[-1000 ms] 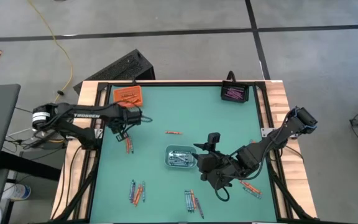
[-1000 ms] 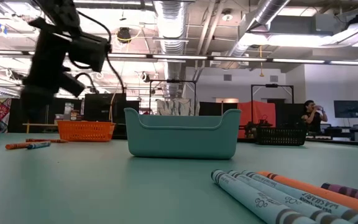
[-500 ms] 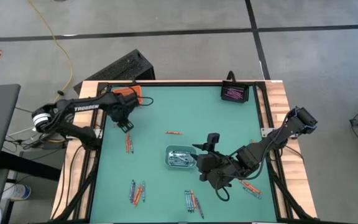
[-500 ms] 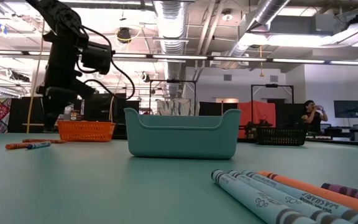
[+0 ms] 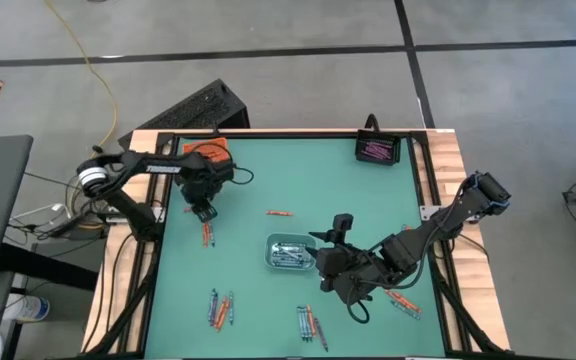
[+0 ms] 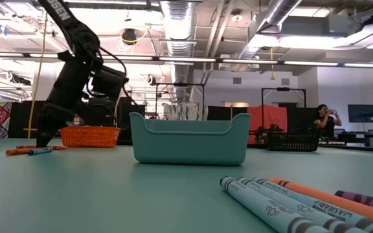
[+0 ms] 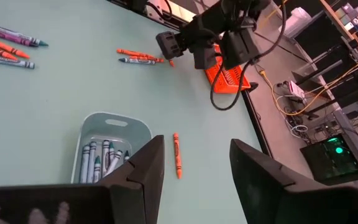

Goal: Sort crayons
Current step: Put the orange crayon into the orange bin

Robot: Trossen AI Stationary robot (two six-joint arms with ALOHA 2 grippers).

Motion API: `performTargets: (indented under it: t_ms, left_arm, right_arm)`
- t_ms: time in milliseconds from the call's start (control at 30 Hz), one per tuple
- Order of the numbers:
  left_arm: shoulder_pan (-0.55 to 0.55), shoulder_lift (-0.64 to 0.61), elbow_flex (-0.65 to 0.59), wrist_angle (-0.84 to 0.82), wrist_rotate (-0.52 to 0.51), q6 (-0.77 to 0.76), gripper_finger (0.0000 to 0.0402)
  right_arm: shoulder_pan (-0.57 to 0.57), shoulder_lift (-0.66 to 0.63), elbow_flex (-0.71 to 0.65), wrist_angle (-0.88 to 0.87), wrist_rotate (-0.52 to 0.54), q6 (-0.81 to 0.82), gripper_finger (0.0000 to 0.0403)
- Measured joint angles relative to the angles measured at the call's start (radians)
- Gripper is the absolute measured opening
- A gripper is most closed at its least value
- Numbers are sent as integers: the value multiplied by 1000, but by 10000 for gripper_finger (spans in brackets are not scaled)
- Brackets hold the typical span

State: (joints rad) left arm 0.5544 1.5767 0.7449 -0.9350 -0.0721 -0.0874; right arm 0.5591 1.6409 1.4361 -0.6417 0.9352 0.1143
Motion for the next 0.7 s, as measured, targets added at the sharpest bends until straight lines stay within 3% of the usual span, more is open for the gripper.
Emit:
performTargets:
  t_ms: [167, 400, 700]
  left_arm:
    - [-43, 65, 13, -9, -22, 3, 116]
    - [-109, 49, 52, -11, -47, 16, 15]
    - [-146, 42, 116, -74, -50, 33, 3]
  right_arm:
    - [0, 0, 0, 0, 0, 0, 182]
    - [0, 0, 0, 0, -1, 0, 182]
    - [0, 0, 0, 0, -20, -1, 182]
